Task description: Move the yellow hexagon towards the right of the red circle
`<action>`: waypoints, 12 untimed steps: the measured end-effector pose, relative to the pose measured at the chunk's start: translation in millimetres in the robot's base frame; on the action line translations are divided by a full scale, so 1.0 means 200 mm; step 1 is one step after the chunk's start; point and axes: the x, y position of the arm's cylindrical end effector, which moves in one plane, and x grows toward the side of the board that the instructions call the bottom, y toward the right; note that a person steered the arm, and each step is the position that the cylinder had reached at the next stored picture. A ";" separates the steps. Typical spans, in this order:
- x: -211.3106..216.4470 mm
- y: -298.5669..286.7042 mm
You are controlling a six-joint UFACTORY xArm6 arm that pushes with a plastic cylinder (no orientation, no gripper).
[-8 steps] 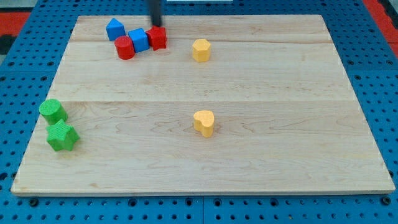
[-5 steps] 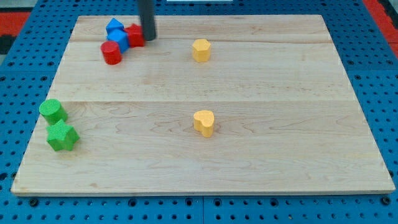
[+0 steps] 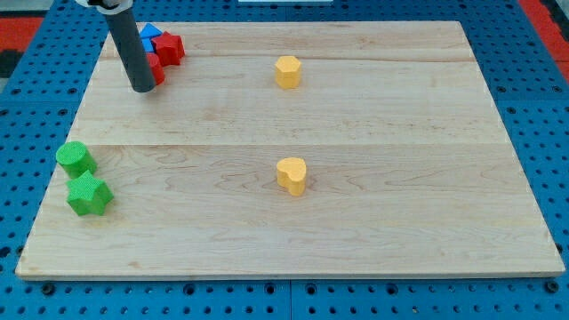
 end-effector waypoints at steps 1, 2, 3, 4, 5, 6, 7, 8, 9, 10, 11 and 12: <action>-0.01 0.07; -0.09 0.56; -0.12 0.98; -0.21 1.13; -0.21 1.16; -0.06 1.35; -0.13 1.61; -0.16 1.43; -0.26 1.32; -0.35 1.43; -0.40 1.34; -0.39 0.99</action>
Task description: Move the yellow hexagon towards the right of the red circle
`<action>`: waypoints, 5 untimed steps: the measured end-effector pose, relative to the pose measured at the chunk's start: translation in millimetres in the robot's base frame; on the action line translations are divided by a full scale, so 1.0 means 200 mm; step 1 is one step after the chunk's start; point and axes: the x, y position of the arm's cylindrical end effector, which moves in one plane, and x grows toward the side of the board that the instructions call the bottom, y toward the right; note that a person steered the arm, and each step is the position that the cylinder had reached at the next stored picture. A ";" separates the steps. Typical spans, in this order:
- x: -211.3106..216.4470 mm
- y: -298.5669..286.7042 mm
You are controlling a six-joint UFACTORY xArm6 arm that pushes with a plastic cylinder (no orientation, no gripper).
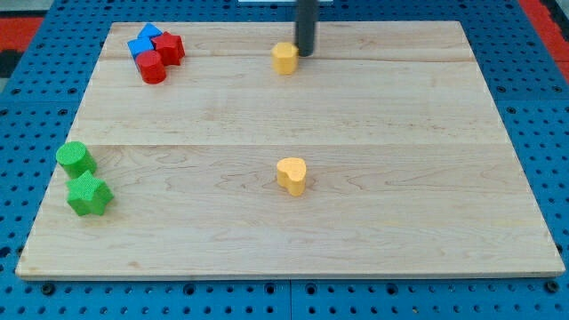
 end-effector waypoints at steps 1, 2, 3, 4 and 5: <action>0.06 -0.11; 0.16 0.08; 0.16 -0.14; 0.16 -0.48; 0.20 -0.51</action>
